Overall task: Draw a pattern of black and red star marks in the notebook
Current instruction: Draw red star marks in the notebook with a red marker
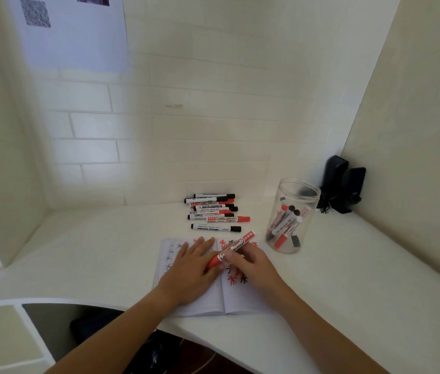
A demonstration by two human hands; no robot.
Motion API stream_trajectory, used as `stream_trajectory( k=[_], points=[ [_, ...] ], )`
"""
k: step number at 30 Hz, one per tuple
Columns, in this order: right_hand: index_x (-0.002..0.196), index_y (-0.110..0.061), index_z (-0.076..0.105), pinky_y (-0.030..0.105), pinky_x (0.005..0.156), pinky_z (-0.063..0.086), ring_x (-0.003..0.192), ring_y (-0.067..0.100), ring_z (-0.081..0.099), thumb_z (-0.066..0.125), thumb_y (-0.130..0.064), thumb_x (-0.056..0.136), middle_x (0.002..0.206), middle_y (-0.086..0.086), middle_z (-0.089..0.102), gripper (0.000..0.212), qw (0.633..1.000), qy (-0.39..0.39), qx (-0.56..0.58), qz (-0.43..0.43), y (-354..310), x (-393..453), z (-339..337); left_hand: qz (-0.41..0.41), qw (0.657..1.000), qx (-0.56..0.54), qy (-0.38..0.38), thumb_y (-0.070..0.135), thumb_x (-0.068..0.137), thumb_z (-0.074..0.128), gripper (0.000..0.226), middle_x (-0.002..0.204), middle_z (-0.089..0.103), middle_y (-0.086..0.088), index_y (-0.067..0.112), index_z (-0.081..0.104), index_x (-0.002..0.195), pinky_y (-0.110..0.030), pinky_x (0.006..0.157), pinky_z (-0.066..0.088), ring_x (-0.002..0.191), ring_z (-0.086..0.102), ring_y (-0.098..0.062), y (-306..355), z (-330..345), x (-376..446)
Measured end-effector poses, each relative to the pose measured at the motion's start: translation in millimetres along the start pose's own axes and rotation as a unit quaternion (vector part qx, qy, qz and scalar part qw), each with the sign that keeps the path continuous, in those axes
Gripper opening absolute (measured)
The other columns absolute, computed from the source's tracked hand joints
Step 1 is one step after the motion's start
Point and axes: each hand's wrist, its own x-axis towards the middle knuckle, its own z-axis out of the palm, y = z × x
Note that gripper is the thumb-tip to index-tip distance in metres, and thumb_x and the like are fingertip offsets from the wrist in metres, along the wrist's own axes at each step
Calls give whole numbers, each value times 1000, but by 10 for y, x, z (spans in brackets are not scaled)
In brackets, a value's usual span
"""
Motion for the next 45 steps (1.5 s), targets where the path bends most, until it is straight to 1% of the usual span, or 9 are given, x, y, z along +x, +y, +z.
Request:
stream_trajectory(
  k=[5,7,10,14,19,25,32,37,45],
  points=[
    [97,-10,74,32,65,47,66,21,56,68,-17,99,69,10,62,10,997,23,71,-3,25,25,-259,23,999,-23,10,66,98,31,51,165,17,14,46,42,144,-45,126,0,154,6,-12,-5,-14,-2],
    [97,-13,75,29,59,44,62,20,53,65,-10,99,67,10,60,11,997,-10,75,2,30,6,-326,42,995,-78,42,65,94,42,41,159,32,14,43,58,123,-45,122,22,146,30,-8,-19,-33,-17],
    [99,-13,77,26,59,46,61,17,55,66,-2,96,68,11,63,15,996,-38,81,14,50,-30,-412,79,981,-124,123,52,91,54,22,134,52,17,32,63,98,-31,98,47,116,52,2,-13,-75,-60],
    [100,-21,74,16,66,46,68,4,58,67,-5,92,79,-12,70,19,987,-8,-145,-66,164,-26,-394,107,977,-79,166,46,95,54,18,104,51,20,32,59,104,-20,77,46,90,54,-4,71,-112,-120],
    [105,-21,62,29,74,48,82,13,57,57,-28,92,93,-7,66,16,841,54,-453,-290,313,-48,-194,126,979,-81,139,37,98,58,8,91,54,18,34,54,104,-27,67,48,77,55,-7,99,-78,-145],
    [110,-20,65,32,71,46,79,19,56,55,-32,100,89,-2,63,19,735,83,-557,-378,391,-27,-81,125,976,-72,161,34,92,59,21,100,55,20,32,58,113,-23,70,49,82,56,-3,109,-84,-176],
    [103,-19,68,26,61,51,72,14,61,49,-34,102,87,-4,65,24,740,109,-553,-368,414,-43,-55,129,983,-44,119,50,107,31,37,97,53,18,29,61,109,-25,73,47,84,54,-3,68,-18,-102],
    [97,-25,69,27,42,44,54,12,57,50,-43,102,71,-7,62,27,724,124,-570,-368,411,-50,-57,144,984,-19,101,51,107,28,40,89,53,14,26,58,98,-18,70,38,78,49,-3,28,-3,-71],
    [100,-30,66,27,39,41,44,11,54,25,-55,109,59,-7,61,48,738,128,-572,-336,381,-69,3,150,979,-21,136,39,107,35,31,84,51,14,24,58,91,-17,67,32,73,45,-3,46,-15,-86]
  ],
)
